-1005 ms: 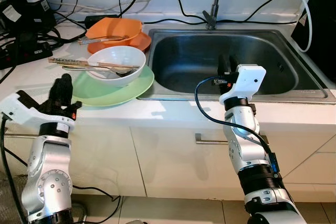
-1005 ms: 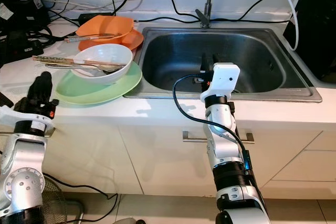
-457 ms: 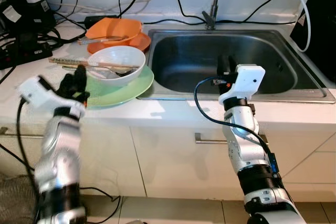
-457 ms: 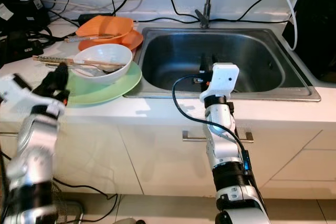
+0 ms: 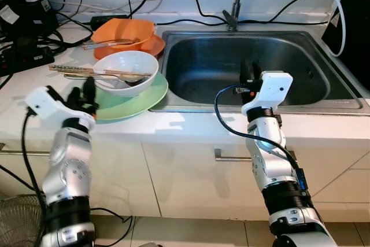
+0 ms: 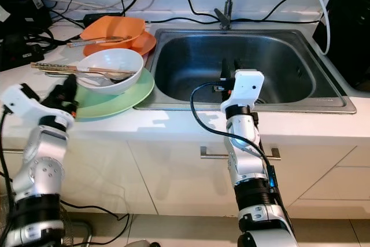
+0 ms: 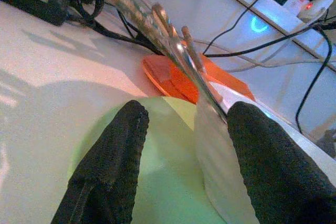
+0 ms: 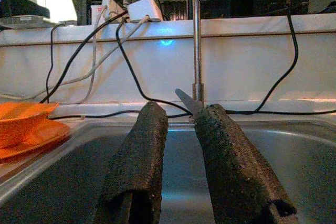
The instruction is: Kitchen organization
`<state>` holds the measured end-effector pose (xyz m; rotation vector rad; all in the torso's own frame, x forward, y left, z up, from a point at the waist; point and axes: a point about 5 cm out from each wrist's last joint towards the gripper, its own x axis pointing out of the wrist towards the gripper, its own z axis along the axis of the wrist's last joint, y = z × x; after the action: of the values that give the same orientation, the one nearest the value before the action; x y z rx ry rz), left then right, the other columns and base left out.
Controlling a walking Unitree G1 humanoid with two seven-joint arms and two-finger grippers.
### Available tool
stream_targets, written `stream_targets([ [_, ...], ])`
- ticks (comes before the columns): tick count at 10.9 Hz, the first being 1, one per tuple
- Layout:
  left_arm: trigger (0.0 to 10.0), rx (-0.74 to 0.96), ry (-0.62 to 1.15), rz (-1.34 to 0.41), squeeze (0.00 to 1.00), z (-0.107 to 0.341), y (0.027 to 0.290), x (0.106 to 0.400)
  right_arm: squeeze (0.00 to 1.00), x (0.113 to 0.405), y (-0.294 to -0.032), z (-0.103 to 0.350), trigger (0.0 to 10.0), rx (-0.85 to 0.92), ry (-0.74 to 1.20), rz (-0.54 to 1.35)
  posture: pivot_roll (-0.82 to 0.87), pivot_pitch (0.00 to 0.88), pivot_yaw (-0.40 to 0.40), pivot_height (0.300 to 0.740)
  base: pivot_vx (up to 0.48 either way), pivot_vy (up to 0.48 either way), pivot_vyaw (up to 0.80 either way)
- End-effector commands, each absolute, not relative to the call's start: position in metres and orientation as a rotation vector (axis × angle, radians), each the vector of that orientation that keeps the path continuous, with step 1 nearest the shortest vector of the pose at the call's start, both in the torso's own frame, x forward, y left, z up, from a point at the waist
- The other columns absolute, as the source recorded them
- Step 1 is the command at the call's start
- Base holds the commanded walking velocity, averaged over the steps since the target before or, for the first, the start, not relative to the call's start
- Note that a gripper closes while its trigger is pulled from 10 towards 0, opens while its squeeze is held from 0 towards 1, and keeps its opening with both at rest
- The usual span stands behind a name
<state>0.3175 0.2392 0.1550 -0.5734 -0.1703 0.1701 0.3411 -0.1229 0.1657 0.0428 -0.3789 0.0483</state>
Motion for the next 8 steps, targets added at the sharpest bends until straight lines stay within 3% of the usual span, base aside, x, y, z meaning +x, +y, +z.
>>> stream_targets([
  [1, 10.0, -0.556, -0.177, 0.190, 0.00, 0.158, 0.244, 0.320, 0.00, 0.342, -0.119, 0.170, 10.0, 0.041, -0.397, 0.066, 0.10, 0.000, 0.069, 0.740, 0.000, 0.000, 0.00],
  [8, 10.0, -0.562, -0.214, 0.176, 0.00, 0.169, 0.241, 0.338, 0.00, 0.342, -0.120, 0.170, 10.0, 0.040, -0.393, 0.061, 0.10, 0.000, 0.059, 0.740, 0.000, 0.000, 0.00],
])
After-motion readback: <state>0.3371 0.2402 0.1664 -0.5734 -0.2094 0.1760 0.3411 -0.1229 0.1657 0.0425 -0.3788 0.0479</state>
